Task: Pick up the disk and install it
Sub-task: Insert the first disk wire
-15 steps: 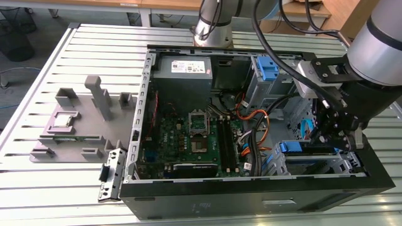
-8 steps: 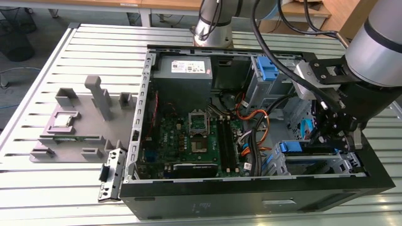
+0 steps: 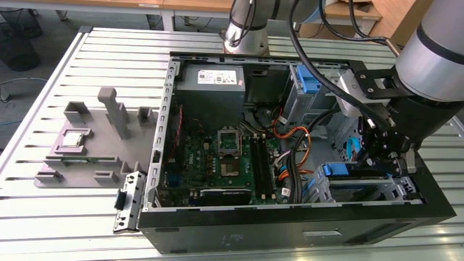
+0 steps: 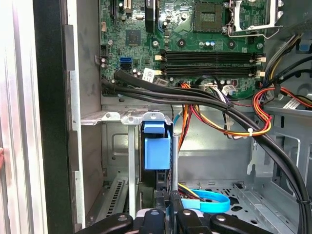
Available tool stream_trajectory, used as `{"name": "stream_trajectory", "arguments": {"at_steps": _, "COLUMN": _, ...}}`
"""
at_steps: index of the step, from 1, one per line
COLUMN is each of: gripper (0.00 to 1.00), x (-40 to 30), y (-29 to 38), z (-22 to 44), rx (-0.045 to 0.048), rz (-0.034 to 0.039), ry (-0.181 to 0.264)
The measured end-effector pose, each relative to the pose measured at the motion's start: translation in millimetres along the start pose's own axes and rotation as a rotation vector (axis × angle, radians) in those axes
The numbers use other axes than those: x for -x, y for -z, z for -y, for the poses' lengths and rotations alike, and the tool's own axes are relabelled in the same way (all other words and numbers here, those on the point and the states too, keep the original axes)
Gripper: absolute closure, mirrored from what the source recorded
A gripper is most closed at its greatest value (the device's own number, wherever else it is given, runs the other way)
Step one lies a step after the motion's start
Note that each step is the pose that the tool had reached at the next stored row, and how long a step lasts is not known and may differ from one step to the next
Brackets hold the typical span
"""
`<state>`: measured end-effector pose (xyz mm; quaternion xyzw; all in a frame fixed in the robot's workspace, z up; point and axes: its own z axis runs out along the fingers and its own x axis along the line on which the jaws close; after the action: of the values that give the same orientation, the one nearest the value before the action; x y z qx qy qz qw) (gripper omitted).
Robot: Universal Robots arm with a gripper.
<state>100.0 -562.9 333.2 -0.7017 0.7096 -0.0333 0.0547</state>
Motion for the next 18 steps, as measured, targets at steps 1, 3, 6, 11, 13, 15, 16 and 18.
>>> {"name": "stream_trajectory", "arguments": {"at_steps": 1, "gripper": 0.84, "x": 0.0, "y": -0.1, "z": 0.0, "rx": -0.0003, "rz": 0.0, "ry": 0.0}}
{"name": "stream_trajectory", "arguments": {"at_steps": 3, "gripper": 0.84, "x": 0.0, "y": -0.1, "z": -0.1, "rx": -0.0004, "rz": 0.0, "ry": 0.0}}
{"name": "stream_trajectory", "arguments": {"at_steps": 6, "gripper": 0.84, "x": 0.0, "y": -1.0, "z": -0.4, "rx": -0.0014, "rz": 0.0006, "ry": 0.001}}
{"name": "stream_trajectory", "arguments": {"at_steps": 11, "gripper": 0.84, "x": -0.1, "y": -2.1, "z": -0.8, "rx": -0.0027, "rz": 0.0001, "ry": 0.001}}
{"name": "stream_trajectory", "arguments": {"at_steps": 13, "gripper": 0.84, "x": -0.1, "y": -2.6, "z": -0.9, "rx": -0.0027, "rz": 0.0004, "ry": 0.001}}
{"name": "stream_trajectory", "arguments": {"at_steps": 15, "gripper": 0.84, "x": -0.1, "y": -3.2, "z": -1.3, "rx": -0.0029, "rz": 0.0002, "ry": 0.001}}
{"name": "stream_trajectory", "arguments": {"at_steps": 16, "gripper": 0.84, "x": -0.1, "y": -3.3, "z": -1.4, "rx": -0.0029, "rz": 0.0001, "ry": 0.001}}
{"name": "stream_trajectory", "arguments": {"at_steps": 18, "gripper": 0.84, "x": -0.2, "y": -3.4, "z": -1.4, "rx": -0.0029, "rz": 0.0002, "ry": 0.002}}
